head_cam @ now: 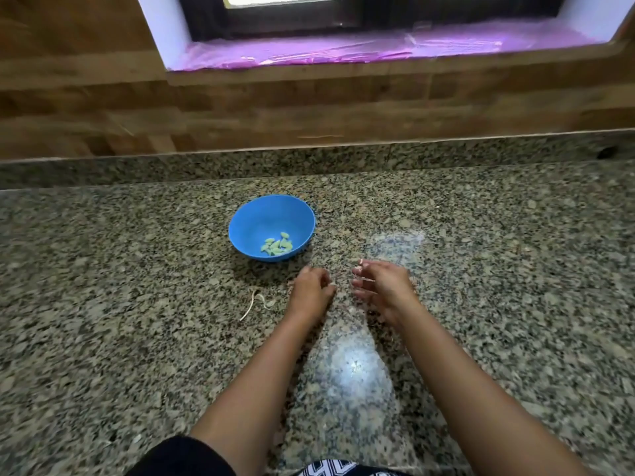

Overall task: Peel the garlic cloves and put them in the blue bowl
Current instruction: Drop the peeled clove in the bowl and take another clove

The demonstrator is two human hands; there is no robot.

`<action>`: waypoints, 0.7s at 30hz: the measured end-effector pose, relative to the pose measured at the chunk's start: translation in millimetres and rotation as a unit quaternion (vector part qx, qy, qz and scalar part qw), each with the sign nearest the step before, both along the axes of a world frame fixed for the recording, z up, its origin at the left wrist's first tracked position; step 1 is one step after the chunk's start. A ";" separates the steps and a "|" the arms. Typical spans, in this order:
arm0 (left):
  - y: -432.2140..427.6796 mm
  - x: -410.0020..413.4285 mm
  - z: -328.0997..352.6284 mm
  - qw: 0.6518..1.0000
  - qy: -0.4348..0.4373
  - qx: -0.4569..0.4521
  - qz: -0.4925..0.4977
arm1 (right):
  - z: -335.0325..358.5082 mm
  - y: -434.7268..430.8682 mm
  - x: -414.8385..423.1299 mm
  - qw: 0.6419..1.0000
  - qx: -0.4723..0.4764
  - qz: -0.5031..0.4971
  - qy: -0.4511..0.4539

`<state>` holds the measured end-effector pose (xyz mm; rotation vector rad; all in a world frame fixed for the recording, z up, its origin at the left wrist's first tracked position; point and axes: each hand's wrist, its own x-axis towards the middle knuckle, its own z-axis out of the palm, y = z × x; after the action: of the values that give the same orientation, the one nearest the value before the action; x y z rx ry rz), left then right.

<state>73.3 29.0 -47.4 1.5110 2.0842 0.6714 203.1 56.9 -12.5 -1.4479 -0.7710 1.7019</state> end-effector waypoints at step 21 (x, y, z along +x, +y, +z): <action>-36.1 -83.2 52.3 0.957 -0.138 0.182 0.178 | 5.7 -14.3 -56.9 0.996 0.057 0.067 -0.008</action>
<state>-9.9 -7.1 4.9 1.1293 2.1059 1.3830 146.2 42.6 -6.8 -1.3591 -0.9768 1.7171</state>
